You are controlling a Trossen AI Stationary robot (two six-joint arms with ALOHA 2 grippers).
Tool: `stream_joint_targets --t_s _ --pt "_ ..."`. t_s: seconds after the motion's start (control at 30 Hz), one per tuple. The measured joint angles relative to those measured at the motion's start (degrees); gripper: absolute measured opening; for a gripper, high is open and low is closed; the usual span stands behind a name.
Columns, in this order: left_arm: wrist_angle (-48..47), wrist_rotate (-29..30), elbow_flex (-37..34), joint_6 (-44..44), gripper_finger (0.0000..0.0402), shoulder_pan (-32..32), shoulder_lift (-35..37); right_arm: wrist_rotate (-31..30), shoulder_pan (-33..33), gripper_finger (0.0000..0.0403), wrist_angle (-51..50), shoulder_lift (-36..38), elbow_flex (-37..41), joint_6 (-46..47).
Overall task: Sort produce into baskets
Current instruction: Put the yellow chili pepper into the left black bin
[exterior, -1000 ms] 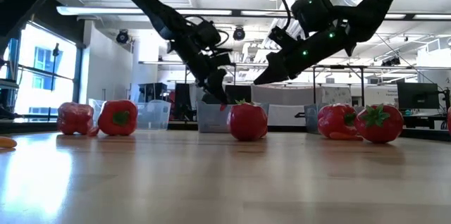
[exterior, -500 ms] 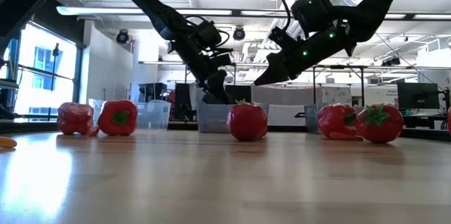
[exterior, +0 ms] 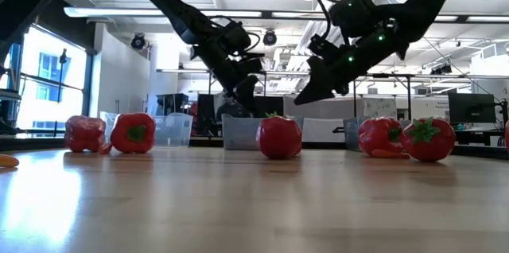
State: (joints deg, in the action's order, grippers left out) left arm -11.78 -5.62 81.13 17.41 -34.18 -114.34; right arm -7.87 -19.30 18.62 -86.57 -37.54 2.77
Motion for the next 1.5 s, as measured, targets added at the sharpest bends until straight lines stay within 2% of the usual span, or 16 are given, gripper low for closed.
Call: stream_joint_targets --t_s 0.2,0.4,0.63,0.83,0.9,1.03,1.17,1.37,1.5 --pt "12.15 0.86 -6.7 -2.97 0.0001 0.56 4.73 0.19 2.06 0.0 -3.61 2.41 0.0 0.04" --pt "21.84 0.95 -15.95 -3.59 0.0001 1.94 12.79 0.17 4.51 0.0 -4.38 3.73 0.0 0.04" --pt "23.81 0.94 -26.0 -3.37 0.0 5.34 22.94 0.16 6.69 0.0 -4.62 3.75 0.0 1.54" --pt "23.16 0.91 -33.83 -1.0 0.0 11.43 30.16 0.14 7.77 0.0 -4.05 3.77 0.0 1.4" --pt "21.49 0.93 -35.66 0.14 0.0 14.12 32.4 0.16 7.84 0.0 -3.94 3.77 0.0 1.05" --pt "10.93 1.27 -36.42 0.86 0.0 19.45 36.95 0.15 7.84 0.0 -3.68 3.77 0.0 -0.04" --pt "2.45 4.82 -36.42 -4.39 0.0 24.64 40.44 0.14 7.84 0.0 -3.7 3.77 0.0 -1.73" --pt "-8.8 5.17 -36.38 -8.96 0.0001 31.62 43.09 0.14 7.84 0.0 -3.2 3.77 0.0 -4.61" --pt "-15.66 6.84 -36.38 -17.58 0.0014 35.75 42.97 0.14 7.84 0.0 -3.07 3.75 0.0 -4.75"
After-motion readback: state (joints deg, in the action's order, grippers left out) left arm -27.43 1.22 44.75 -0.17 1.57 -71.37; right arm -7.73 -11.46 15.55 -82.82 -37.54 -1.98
